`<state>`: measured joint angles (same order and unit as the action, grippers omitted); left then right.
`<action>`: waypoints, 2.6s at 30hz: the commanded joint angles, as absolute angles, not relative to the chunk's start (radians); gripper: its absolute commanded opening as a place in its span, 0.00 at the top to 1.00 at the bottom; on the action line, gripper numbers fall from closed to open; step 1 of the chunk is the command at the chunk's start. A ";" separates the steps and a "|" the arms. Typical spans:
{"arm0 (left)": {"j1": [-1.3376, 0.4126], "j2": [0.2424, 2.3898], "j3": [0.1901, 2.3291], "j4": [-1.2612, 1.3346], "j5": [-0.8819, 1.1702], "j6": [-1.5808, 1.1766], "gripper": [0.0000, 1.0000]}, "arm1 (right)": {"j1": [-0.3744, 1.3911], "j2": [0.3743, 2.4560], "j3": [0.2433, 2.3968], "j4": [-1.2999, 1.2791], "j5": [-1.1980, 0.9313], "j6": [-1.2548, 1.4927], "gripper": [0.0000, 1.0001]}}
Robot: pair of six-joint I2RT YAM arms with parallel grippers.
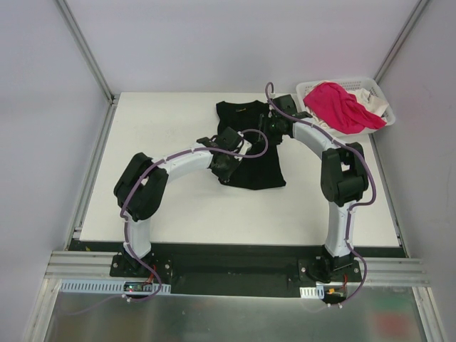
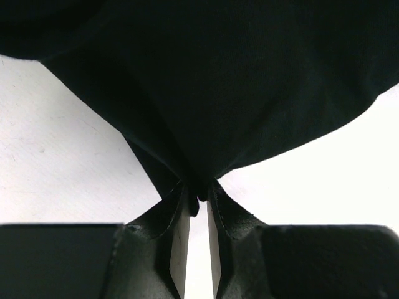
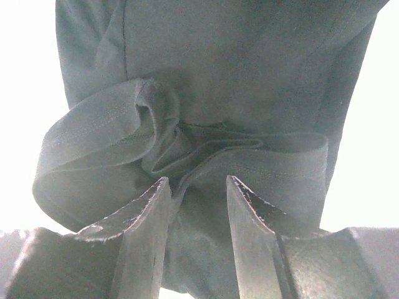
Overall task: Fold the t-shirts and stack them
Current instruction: Fold the folded rectangular tshirt in 1/3 of the way
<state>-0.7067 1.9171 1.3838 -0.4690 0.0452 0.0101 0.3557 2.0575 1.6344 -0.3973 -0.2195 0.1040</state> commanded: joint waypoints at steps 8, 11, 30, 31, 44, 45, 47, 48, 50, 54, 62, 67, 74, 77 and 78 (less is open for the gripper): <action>-0.750 1.810 1.290 -0.476 0.029 -0.084 0.89 | 0.351 2.077 1.695 -0.371 -0.255 0.123 0.56; -0.767 1.784 1.269 -0.476 0.017 -0.103 0.89 | 0.357 2.074 1.683 -0.367 -0.261 0.130 0.55; -0.781 1.755 1.278 -0.476 0.009 -0.081 0.89 | 0.422 2.049 1.603 -0.337 -0.255 0.150 0.53; -0.779 1.755 1.278 -0.476 0.008 -0.083 0.89 | 0.423 2.055 1.614 -0.341 -0.256 0.149 0.55; -0.781 1.744 1.255 -0.474 0.008 -0.087 0.89 | 0.419 2.120 1.716 -0.364 -0.232 0.137 0.99; -0.781 1.740 1.252 -0.476 0.012 -0.087 0.89 | 0.416 2.129 1.732 -0.373 -0.230 0.133 0.99; -0.787 1.733 1.246 -0.476 0.012 -0.090 0.89 | 0.411 2.154 1.767 -0.382 -0.227 0.133 0.99; -0.787 1.729 1.241 -0.477 0.014 -0.092 0.89 | 0.413 2.161 1.773 -0.388 -0.226 0.132 0.99; -0.788 1.723 1.236 -0.477 0.011 -0.091 0.89 | 0.405 2.169 1.786 -0.390 -0.215 0.130 0.99; -0.788 1.706 1.221 -0.476 0.006 -0.087 0.89 | 0.390 2.169 1.778 -0.391 -0.206 0.130 0.99; -0.788 1.687 1.193 -0.476 0.006 -0.081 0.89 | 0.357 2.167 1.752 -0.387 -0.189 0.115 0.89; -0.788 1.667 1.181 -0.476 0.005 -0.083 0.89 | 0.356 2.178 1.743 -0.380 -0.175 0.110 0.77; -0.788 1.647 1.161 -0.476 0.006 -0.087 0.89 | 0.351 2.165 1.781 -0.388 -0.169 0.101 0.66; -0.792 1.646 1.157 -0.476 0.006 -0.090 0.89 | 0.350 2.134 1.783 -0.402 -0.164 0.095 0.66; -0.795 1.640 1.152 -0.476 -0.021 -0.092 0.88 | 0.350 2.105 1.778 -0.413 -0.164 0.092 0.66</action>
